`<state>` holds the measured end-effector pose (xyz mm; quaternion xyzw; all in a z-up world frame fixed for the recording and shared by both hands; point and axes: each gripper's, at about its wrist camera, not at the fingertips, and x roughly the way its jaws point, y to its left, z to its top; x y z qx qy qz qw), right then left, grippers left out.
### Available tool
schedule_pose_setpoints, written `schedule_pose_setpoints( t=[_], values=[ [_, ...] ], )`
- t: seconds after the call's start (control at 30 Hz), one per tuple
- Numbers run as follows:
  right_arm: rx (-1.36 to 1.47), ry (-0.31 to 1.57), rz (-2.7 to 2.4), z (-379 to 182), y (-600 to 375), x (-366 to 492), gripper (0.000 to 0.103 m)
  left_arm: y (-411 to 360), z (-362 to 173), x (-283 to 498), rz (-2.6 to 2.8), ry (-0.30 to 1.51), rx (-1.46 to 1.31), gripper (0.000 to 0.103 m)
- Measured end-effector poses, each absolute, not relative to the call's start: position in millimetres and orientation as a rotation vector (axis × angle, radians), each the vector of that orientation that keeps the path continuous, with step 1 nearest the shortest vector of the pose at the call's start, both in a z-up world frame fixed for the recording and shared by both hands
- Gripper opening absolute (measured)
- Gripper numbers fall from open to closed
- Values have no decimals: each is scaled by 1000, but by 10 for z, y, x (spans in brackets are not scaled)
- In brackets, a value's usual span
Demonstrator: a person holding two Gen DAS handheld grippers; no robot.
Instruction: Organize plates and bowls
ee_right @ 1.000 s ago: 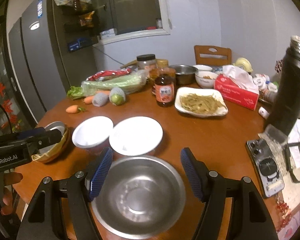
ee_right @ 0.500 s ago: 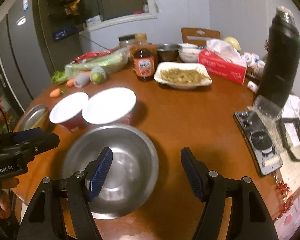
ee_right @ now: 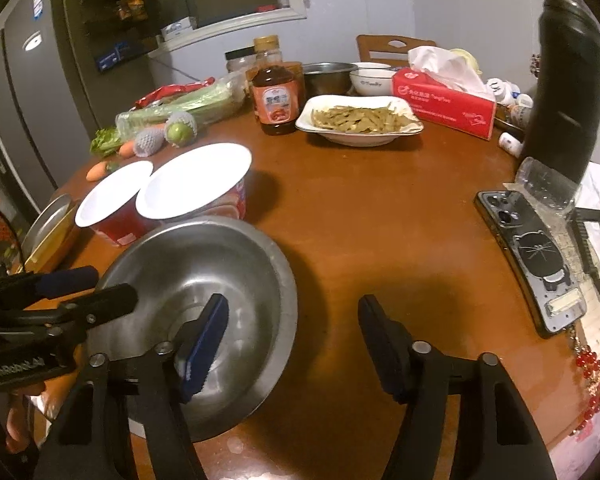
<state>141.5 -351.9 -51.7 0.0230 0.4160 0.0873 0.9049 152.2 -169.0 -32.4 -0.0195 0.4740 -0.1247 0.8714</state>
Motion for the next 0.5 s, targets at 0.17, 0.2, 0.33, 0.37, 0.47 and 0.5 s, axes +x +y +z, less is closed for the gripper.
schedule_pose_setpoints(
  t=[0.17,0.2,0.33,0.37,0.47,0.5],
  values=[
    [30,867,188,-568,-3486,1429,56,-1728,-354,1553,-260,993,-38,64],
    [28,868,194,-574,-3480,1432,54,-1736,-358,1560,-263,992,-39,64],
    [27,869,207,-588,-3461,1442,50,-1777,-384,1583,-278,996,-38,63],
    [25,867,211,-587,-3456,1443,49,-1788,-386,1588,-281,995,-37,62],
    [30,865,223,-591,-3448,1440,46,-1829,-402,1590,-298,994,-36,53],
    [32,865,228,-590,-3445,1439,46,-1838,-409,1591,-304,996,-38,51]
  ],
)
